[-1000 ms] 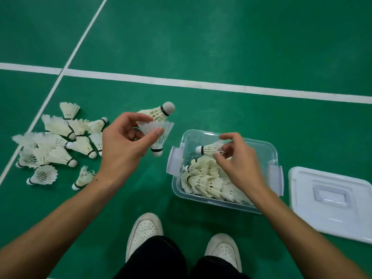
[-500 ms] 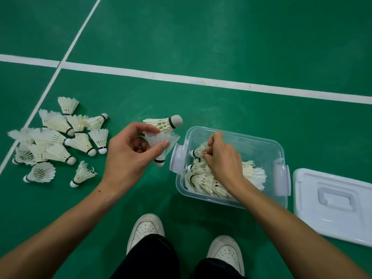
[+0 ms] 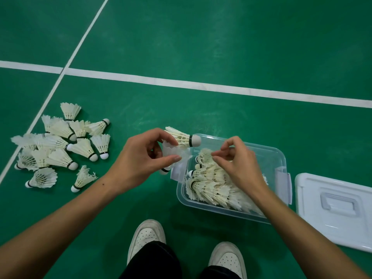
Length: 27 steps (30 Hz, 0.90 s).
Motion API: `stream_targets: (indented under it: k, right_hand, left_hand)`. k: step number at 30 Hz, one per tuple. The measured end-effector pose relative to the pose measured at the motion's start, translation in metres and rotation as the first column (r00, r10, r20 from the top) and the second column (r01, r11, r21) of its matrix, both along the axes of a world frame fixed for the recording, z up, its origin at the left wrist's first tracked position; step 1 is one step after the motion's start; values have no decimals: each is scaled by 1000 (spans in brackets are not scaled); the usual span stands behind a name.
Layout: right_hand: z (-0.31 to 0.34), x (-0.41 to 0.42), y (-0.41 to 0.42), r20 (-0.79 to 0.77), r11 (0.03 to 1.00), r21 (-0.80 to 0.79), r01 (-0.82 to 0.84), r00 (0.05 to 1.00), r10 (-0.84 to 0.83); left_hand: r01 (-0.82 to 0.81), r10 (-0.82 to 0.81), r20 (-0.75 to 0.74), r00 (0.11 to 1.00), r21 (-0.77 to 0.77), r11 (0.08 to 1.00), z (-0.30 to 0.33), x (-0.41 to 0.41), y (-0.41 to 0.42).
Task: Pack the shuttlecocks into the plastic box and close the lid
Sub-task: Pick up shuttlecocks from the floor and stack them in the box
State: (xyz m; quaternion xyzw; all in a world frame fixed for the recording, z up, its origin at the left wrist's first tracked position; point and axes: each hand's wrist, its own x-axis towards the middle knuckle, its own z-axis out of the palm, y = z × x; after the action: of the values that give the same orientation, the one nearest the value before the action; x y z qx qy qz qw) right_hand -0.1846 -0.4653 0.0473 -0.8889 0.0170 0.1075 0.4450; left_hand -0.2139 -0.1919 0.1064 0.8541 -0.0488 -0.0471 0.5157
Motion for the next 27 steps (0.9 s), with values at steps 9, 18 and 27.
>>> stream_targets:
  k: [9,18,27]
  right_hand:
    - [62,13,-25,-198,818,575,-27,965,172]
    - [49,12,-30,-278,803,592,-76,915,292]
    - [52,6,-69,-240,860,511,11,962,130]
  left_hand:
    - [441,-442,-139,886,-34,897,19,37,-21]
    - [584,-575,-146,805,21,812,22,52,-48]
    - [319,-340,-93,936,-185,930,9,49,-38]
